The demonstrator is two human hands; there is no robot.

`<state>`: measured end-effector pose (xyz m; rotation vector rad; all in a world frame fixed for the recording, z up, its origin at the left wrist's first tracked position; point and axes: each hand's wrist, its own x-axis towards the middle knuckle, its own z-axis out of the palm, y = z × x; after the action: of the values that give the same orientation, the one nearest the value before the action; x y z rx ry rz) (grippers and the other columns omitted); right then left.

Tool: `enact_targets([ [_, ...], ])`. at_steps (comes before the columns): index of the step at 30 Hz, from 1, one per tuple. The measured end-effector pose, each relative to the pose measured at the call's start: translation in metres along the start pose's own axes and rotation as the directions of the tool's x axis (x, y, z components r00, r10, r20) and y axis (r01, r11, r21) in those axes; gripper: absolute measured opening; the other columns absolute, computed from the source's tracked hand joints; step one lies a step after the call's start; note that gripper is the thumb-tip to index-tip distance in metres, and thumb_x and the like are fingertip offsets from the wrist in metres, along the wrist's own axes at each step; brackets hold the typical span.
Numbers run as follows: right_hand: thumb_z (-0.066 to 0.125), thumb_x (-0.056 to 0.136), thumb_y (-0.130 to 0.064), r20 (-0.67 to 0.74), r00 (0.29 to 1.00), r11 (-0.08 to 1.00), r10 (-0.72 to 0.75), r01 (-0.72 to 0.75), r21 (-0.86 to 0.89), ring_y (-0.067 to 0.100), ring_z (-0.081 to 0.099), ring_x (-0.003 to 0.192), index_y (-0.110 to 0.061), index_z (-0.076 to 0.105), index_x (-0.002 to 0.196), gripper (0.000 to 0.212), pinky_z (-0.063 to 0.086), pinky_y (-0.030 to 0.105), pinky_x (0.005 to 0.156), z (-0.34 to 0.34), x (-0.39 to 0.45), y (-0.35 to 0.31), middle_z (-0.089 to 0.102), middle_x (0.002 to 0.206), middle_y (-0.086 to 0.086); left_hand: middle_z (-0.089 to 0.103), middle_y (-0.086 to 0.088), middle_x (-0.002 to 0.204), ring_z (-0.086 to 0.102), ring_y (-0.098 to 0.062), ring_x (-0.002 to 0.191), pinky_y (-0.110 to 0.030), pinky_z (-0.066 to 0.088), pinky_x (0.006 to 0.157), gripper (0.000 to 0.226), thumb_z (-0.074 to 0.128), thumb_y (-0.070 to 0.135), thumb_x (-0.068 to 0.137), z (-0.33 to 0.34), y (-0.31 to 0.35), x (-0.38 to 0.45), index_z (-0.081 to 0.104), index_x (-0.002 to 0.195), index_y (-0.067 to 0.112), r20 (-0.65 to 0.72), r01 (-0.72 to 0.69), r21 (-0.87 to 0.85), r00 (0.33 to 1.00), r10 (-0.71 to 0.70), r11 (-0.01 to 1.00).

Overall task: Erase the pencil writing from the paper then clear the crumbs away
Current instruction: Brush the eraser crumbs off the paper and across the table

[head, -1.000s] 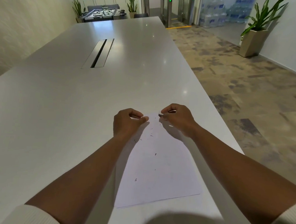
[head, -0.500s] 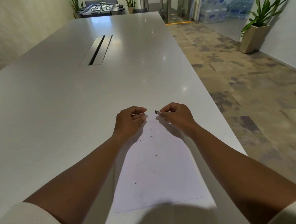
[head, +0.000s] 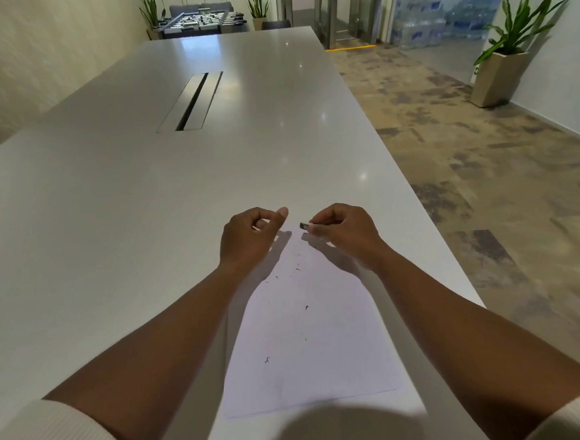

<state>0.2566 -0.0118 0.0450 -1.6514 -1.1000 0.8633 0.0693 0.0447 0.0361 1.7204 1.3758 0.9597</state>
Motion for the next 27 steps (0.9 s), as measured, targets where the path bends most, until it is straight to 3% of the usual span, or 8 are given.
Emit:
enact_targets([
  [3,0.075,0.082,-0.016,0.034,0.998,0.982,0.043,-0.049,0.183,0.025,0.072,0.090,-0.010,0.071,0.086,0.008,0.059,0.032,0.081,0.004,-0.001,-0.002,0.074,0.090,0.008,0.079,0.004,0.093,0.073,-0.014,0.084,-0.034,0.058,0.081,0.022,0.067,0.044,0.099,0.005,0.007,-0.002,0.080,0.099,0.026,0.150,0.042,-0.131,0.988,-0.022,0.990],
  [5,0.064,0.091,-0.011,0.096,0.991,0.891,0.096,-0.128,0.435,0.029,0.073,0.089,-0.003,0.066,0.092,0.009,0.061,0.037,0.082,0.006,-0.002,-0.006,0.072,0.092,0.017,0.079,0.000,0.100,0.074,-0.022,0.090,-0.039,0.059,0.085,0.012,0.070,0.037,0.098,0.009,0.008,-0.004,0.077,0.104,0.031,0.234,0.055,-0.187,0.972,-0.010,0.981],
  [7,0.056,0.096,-0.009,0.118,0.987,0.852,0.106,-0.151,0.502,0.026,0.074,0.079,-0.002,0.063,0.098,0.010,0.061,0.032,0.072,0.006,0.000,-0.009,0.072,0.089,0.018,0.079,0.003,0.102,0.075,-0.020,0.092,-0.037,0.061,0.084,0.019,0.078,0.032,0.091,0.013,0.006,-0.004,0.075,0.110,0.032,0.273,0.038,-0.211,0.962,0.022,0.977],
  [11,0.055,0.096,-0.012,0.142,0.987,0.905,0.073,-0.125,0.407,0.019,0.070,0.067,-0.006,0.062,0.101,0.010,0.056,0.025,0.059,0.006,0.000,-0.012,0.071,0.079,0.012,0.079,0.005,0.091,0.075,-0.012,0.085,-0.030,0.060,0.081,0.016,0.085,0.031,0.085,0.012,0.003,-0.001,0.081,0.100,0.025,0.244,0.000,-0.138,0.969,0.034,0.990],
  [17,0.055,0.097,-0.012,0.103,0.993,0.918,0.060,-0.095,0.386,0.031,0.074,0.077,-0.005,0.061,0.099,0.010,0.062,0.044,0.065,0.002,0.005,-0.013,0.074,0.083,0.014,0.079,-0.005,0.090,0.074,-0.012,0.070,-0.029,0.061,0.063,0.019,0.061,0.014,0.104,0.010,0.006,-0.003,0.078,0.112,0.011,0.161,0.028,-0.228,0.987,0.009,0.973],
  [20,0.063,0.091,-0.014,-0.002,0.998,0.957,0.070,-0.066,0.281,0.021,0.071,0.071,-0.013,0.065,0.091,0.002,0.060,0.036,0.065,-0.003,0.009,-0.009,0.072,0.087,0.011,0.078,0.009,0.086,0.072,-0.004,0.084,-0.032,0.059,0.076,0.008,0.078,0.033,0.092,0.004,-0.003,0.004,0.081,0.092,0.026,0.057,-0.017,-0.025,0.998,0.018,1.000],
  [22,0.071,0.084,-0.015,-0.081,0.994,0.973,0.077,-0.057,0.224,0.013,0.066,0.072,-0.017,0.067,0.089,0.008,0.054,0.026,0.067,-0.006,0.014,-0.006,0.071,0.089,0.003,0.075,0.016,0.075,0.070,0.001,0.078,-0.028,0.056,0.073,0.022,0.088,0.048,0.077,-0.001,-0.007,0.005,0.077,0.077,0.029,0.011,0.001,0.033,1.000,-0.001,0.999],
  [27,0.072,0.077,-0.013,-0.247,0.962,0.989,0.116,-0.088,0.119,0.013,0.067,0.083,-0.022,0.068,0.084,0.013,0.057,0.031,0.075,-0.013,0.031,-0.001,0.070,0.090,-0.004,0.072,0.025,0.080,0.067,0.000,0.071,-0.025,0.050,0.069,0.018,0.086,0.049,0.078,-0.003,-0.016,0.009,0.074,0.082,0.037,-0.018,-0.055,0.067,0.998,0.057,0.996],
])
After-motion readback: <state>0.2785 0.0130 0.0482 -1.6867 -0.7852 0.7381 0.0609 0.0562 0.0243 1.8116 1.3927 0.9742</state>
